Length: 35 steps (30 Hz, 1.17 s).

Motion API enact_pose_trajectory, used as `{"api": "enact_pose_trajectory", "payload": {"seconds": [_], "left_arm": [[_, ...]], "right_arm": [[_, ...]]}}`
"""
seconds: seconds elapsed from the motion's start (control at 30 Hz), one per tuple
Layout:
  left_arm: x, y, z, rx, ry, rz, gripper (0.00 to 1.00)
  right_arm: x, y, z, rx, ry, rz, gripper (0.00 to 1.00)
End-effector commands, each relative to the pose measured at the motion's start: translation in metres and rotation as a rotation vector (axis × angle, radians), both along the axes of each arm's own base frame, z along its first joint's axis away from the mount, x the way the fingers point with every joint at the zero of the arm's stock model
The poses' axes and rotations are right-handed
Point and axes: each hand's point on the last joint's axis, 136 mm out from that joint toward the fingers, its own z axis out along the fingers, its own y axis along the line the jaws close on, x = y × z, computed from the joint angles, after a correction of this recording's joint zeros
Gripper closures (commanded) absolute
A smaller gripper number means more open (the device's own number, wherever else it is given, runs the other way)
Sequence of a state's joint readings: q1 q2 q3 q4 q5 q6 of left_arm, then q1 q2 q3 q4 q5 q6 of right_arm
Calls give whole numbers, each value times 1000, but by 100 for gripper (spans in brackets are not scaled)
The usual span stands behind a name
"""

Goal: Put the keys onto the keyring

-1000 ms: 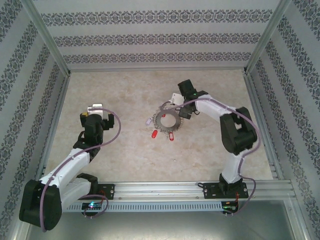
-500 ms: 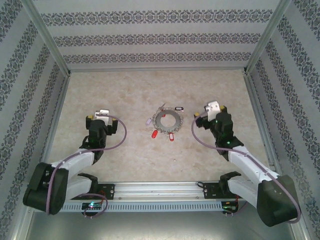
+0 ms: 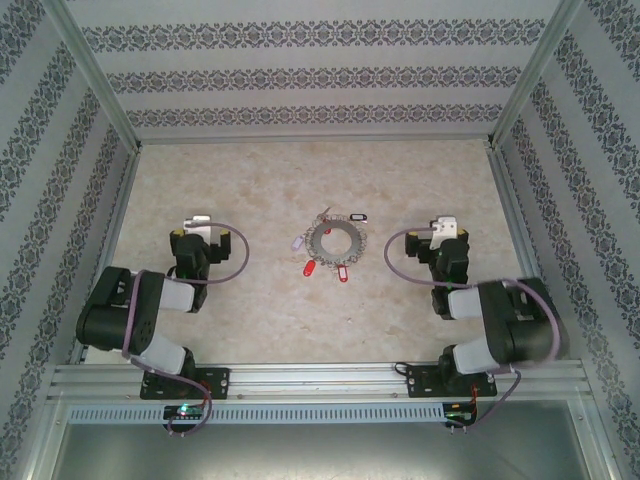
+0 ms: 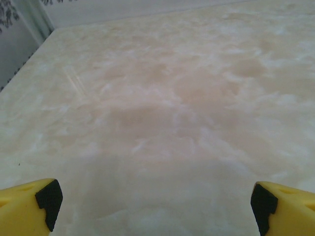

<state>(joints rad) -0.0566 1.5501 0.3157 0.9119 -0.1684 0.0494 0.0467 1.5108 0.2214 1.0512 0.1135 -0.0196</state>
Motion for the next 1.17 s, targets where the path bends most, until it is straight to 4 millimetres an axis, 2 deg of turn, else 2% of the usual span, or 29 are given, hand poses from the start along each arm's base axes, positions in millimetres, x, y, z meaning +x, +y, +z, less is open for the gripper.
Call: {"api": "enact_pose_trajectory", "payload": {"seconds": [0.0, 0.07, 0.13, 0.2, 0.23, 0.7, 0.73, 1.13], "left_arm": [[22, -13, 15, -78, -35, -76, 1], [21, -1, 13, -95, -16, -14, 1], [21, 0, 13, -98, -21, -14, 1], [22, 0, 13, -98, -25, -14, 1], [21, 0, 13, -98, -20, -14, 1], [22, 0, 14, -98, -24, -15, 1], [22, 0, 14, -99, -25, -15, 1], [22, 0, 14, -98, -26, -13, 1]], "right_arm": [[15, 0, 26, 57, -99, -6, 2], [23, -6, 26, 63, -68, -40, 2], [28, -7, 23, 62, -55, -48, 2], [24, -15, 17, 65, -14, -98, 2], [26, -15, 22, 65, -35, -98, 2], [26, 0, 17, 25, -12, -30, 2], [33, 2, 27, 28, -37, -26, 2], [32, 2, 27, 26, -40, -20, 2]]}}
